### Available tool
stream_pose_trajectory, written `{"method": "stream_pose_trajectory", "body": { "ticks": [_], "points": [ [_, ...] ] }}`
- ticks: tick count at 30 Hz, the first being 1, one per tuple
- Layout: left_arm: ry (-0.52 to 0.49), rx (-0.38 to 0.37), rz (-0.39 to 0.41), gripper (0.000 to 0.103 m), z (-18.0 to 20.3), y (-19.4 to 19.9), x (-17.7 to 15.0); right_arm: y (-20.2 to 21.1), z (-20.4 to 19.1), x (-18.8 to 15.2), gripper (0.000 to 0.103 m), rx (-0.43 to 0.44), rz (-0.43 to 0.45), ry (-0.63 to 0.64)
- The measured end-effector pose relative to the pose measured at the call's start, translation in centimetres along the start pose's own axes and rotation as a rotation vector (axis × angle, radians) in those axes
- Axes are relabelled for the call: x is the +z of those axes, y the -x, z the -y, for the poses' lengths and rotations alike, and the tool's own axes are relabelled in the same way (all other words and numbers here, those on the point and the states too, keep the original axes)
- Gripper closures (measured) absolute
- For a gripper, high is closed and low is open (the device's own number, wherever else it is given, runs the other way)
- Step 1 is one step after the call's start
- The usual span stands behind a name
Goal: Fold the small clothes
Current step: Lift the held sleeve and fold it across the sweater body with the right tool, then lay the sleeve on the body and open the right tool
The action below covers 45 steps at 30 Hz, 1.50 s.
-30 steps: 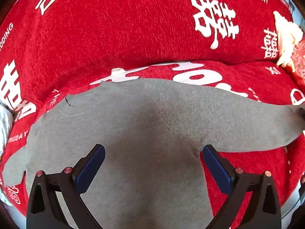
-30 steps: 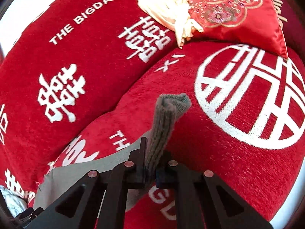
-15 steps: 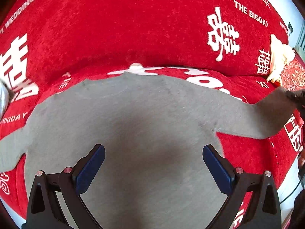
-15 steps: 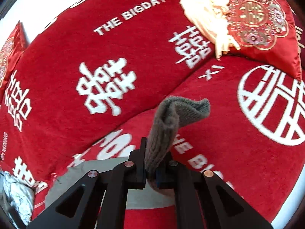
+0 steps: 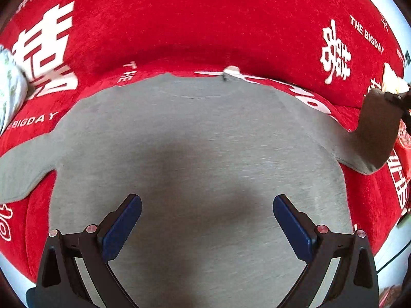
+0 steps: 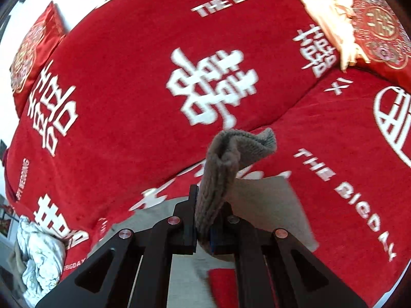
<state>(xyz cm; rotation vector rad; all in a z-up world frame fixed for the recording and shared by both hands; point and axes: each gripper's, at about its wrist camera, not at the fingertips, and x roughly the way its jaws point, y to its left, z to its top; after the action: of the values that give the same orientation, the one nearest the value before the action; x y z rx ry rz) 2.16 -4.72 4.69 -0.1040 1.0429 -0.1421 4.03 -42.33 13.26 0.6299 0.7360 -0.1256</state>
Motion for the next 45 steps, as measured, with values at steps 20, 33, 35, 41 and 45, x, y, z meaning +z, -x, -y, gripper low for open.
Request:
{"method": "stream_pose_trajectory", "body": {
  "ticks": [20,33,35,41,45],
  "points": [
    [0.129,-0.015,0.019,0.000,-8.5,1.2,-1.1,-5.6,-16.6,-7.9,0.096,0.098,-0.113,0.181],
    [0.211,-0.002,0.044,0.000,-13.8,3.2,-2.3,-9.0,-27.2,-16.1,0.096,0.199,-0.229,0.340],
    [0.228,0.005,0.043,0.000,-14.7,3.3,-2.6,-9.9,-28.4,-17.8,0.096,0.201,-0.255,0.376],
    [0.271,0.016,0.021,0.000,-16.5,2.8,-3.3,-12.9,-28.9,-21.5,0.096,0.165,-0.338,0.437],
    [0.283,0.017,0.011,0.000,-16.8,2.5,-3.6,-14.7,-29.0,-23.8,0.091,0.145,-0.413,0.507]
  ]
}}
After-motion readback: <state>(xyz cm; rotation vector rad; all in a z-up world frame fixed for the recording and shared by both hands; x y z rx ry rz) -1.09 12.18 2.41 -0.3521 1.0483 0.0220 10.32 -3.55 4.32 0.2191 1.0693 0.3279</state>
